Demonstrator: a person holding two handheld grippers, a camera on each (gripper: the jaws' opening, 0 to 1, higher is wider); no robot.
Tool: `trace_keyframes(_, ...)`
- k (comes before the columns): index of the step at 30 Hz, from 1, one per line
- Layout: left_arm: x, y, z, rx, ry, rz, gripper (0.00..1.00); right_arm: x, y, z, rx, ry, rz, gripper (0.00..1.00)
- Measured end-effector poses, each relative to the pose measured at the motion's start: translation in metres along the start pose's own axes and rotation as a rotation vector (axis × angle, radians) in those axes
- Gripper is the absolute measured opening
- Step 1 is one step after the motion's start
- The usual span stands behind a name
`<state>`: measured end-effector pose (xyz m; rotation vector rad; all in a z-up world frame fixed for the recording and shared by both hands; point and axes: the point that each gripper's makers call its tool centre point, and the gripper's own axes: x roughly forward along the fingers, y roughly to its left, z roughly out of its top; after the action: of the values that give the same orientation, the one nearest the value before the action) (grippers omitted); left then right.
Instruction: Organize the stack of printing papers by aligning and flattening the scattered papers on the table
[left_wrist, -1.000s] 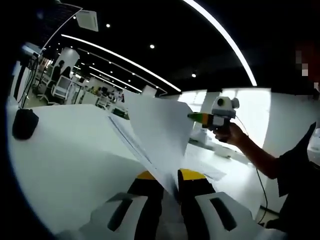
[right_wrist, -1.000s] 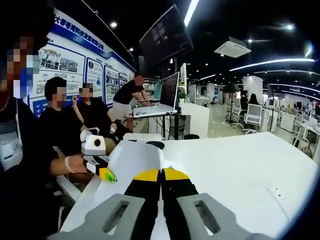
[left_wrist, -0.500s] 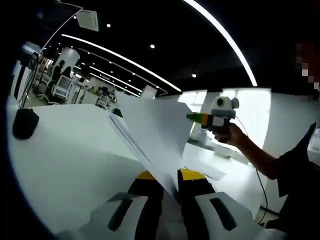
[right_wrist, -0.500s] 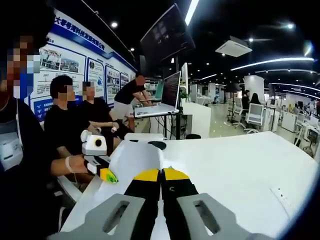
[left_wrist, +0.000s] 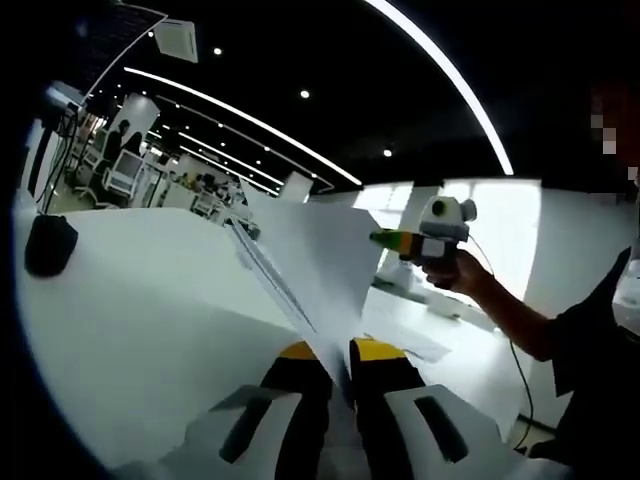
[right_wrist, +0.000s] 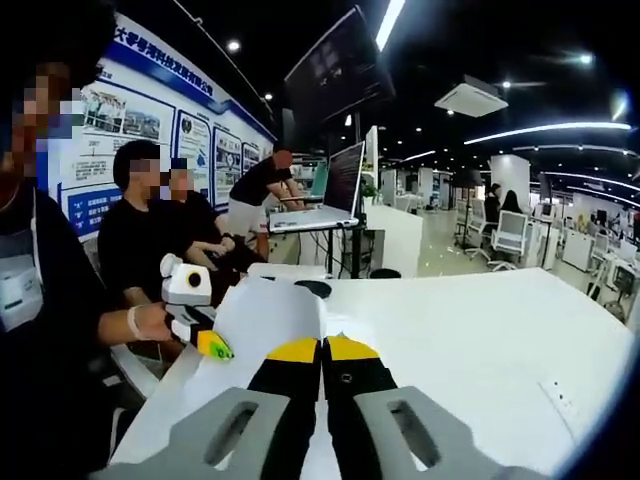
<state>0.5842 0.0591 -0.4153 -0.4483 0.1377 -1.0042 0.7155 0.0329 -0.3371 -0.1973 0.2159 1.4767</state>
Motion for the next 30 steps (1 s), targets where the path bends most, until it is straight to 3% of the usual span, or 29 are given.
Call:
trace_keyframes(4, 0.000, -0.002, 0.000, 0.002, -0.001, -0.004, 0.09, 0.001, -0.007, -0.003, -0.017, 0.003, -0.022, 0.08)
trace_keyframes(16, -0.002, -0.001, 0.001, 0.004, -0.003, -0.004, 0.09, -0.002, -0.017, 0.002, -0.027, -0.020, -0.068, 0.18)
trace_keyframes(19, -0.003, -0.003, 0.000, 0.005, -0.006, 0.001, 0.09, -0.008, -0.026, 0.001, -0.054, -0.018, -0.112, 0.24)
trace_keyframes(30, -0.003, -0.003, -0.001, 0.006, -0.004, 0.009, 0.09, -0.029, -0.043, 0.002, -0.031, -0.055, -0.180, 0.23)
